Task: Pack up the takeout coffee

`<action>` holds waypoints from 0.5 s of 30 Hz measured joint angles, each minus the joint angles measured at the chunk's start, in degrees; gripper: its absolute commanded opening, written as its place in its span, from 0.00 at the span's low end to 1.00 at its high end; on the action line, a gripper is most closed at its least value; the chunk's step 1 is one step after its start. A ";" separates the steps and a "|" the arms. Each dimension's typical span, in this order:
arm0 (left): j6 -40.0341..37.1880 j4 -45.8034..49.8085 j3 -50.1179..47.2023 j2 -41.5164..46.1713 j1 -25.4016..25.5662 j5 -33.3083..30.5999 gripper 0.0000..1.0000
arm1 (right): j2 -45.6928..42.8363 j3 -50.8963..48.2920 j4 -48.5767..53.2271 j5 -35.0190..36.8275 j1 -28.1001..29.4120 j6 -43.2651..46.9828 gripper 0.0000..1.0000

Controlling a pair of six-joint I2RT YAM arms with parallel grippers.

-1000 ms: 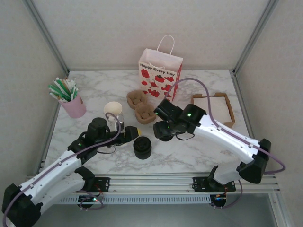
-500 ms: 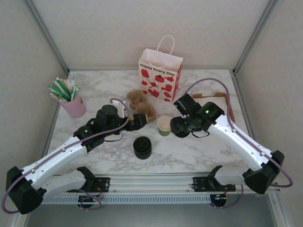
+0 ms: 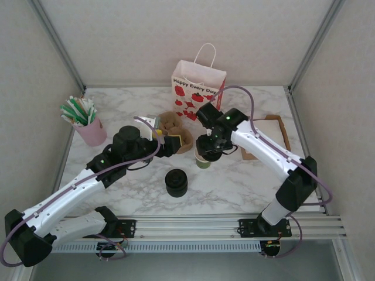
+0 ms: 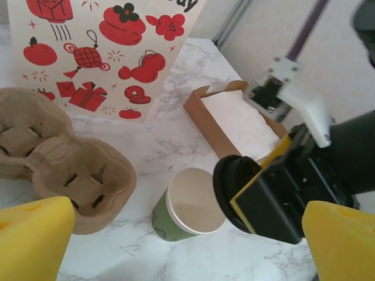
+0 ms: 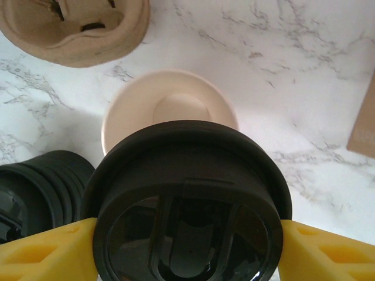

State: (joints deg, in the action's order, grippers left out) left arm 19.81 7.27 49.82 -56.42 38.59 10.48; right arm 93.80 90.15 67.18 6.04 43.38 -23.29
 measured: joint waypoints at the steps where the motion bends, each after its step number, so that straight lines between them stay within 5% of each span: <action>1: -0.66 -0.09 0.00 -0.13 0.00 -0.02 1.00 | 1.40 1.09 0.07 -0.11 -0.07 0.31 0.73; 15: -2.47 -2.56 -0.02 -3.41 0.00 2.34 1.00 | 12.20 7.78 1.53 -0.42 -2.03 3.21 0.73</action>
State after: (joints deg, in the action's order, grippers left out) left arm 17.34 4.71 49.80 -59.83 38.59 12.82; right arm 106.00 97.93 68.71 5.63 41.34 -20.08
